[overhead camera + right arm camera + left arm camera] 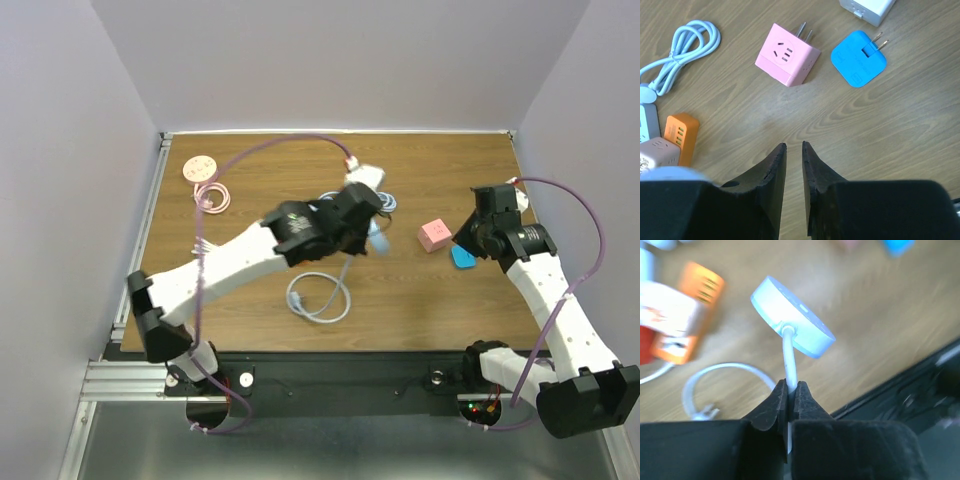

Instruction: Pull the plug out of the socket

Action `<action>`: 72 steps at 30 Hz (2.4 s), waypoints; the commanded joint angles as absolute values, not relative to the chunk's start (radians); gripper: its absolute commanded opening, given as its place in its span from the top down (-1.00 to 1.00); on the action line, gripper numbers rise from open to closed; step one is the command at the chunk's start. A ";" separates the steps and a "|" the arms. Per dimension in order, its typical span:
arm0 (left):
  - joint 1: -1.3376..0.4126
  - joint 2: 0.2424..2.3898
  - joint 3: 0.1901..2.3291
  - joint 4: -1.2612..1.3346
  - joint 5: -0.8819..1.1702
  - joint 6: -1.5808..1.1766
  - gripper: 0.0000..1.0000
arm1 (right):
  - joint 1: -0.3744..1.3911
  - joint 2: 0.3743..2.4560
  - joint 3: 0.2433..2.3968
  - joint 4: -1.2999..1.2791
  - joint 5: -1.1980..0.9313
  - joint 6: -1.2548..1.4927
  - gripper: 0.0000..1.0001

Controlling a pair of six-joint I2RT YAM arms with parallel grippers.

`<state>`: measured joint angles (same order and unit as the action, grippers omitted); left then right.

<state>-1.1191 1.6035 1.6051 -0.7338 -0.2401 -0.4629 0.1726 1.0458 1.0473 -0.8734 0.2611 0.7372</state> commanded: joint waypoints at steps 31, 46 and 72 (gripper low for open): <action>-0.189 1.385 1.674 -0.144 -0.588 -0.054 1.00 | 0.178 1.083 1.043 -0.796 0.184 0.715 0.52; -0.037 1.746 1.756 -0.066 -0.494 -0.146 1.00 | 0.179 1.040 1.020 -0.804 0.215 0.715 0.52; 0.011 1.898 1.638 -0.181 -0.091 -0.275 0.29 | 0.178 1.157 1.046 -0.761 -0.028 0.609 0.53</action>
